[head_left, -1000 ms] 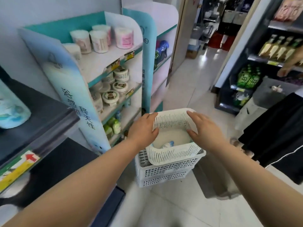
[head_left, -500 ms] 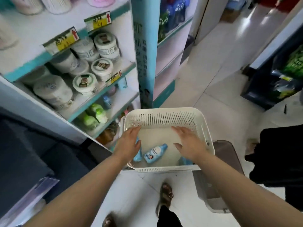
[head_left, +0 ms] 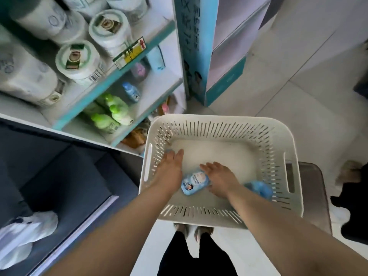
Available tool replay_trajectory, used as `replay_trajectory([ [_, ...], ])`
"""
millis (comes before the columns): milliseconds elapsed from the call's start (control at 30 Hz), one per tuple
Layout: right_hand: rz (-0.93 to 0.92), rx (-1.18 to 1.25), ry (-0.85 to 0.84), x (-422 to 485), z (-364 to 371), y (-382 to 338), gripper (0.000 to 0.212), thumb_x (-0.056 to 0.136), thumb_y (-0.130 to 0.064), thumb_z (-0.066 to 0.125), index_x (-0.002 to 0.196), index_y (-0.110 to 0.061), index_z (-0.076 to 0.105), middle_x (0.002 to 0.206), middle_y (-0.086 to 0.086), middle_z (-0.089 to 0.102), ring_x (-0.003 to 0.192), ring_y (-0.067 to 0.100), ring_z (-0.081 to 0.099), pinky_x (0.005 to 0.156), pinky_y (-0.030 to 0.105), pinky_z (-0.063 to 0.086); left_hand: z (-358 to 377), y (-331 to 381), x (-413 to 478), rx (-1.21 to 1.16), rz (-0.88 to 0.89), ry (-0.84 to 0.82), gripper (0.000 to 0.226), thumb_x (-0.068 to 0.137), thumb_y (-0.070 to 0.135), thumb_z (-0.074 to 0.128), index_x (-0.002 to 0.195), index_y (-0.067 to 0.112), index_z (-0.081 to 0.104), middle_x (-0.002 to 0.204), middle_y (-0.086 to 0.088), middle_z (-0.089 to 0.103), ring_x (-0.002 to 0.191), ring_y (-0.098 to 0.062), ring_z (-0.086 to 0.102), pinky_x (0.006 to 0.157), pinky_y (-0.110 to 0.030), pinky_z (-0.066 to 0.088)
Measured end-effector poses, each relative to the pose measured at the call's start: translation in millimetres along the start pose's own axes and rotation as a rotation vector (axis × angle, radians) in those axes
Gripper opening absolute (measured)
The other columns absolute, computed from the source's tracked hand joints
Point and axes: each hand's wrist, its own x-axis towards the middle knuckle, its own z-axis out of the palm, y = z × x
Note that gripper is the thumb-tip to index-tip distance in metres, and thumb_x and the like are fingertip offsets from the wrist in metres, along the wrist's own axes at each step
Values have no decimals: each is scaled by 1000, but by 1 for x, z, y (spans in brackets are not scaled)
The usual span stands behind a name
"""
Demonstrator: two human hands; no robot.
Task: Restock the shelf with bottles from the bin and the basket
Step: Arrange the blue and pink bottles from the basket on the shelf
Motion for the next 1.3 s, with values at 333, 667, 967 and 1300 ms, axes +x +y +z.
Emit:
replay_trajectory([
  [333,9,-142,26,27,17,17,52,78,-38,63,121,-15,46,119,7,53,110,27,48,90,36,34,38,-1,41,156,-186,-68,74,89,2,48,149,4,5,147,-27,22,127,-39,38,105,-39,34],
  [667,245,201,-17,10,-8,46,65,66,-50,77,118,-21,50,110,1,63,99,21,59,77,30,43,48,1,51,-150,-225,-236,57,81,32,66,126,7,42,124,-15,52,114,-32,53,91,-32,42],
  [967,139,502,218,-69,-117,24,54,57,-36,86,106,-24,64,97,-6,67,86,13,62,78,27,51,-59,19,13,-668,-125,52,48,74,41,73,111,18,54,102,-1,61,93,-22,58,76,-30,46],
  [1300,-138,940,487,-164,-245,-43,40,61,-6,87,90,-22,64,90,1,69,81,13,65,74,27,56,-200,23,-103,-933,69,319,47,74,41,78,110,29,51,96,4,63,88,-18,63,77,-33,53],
])
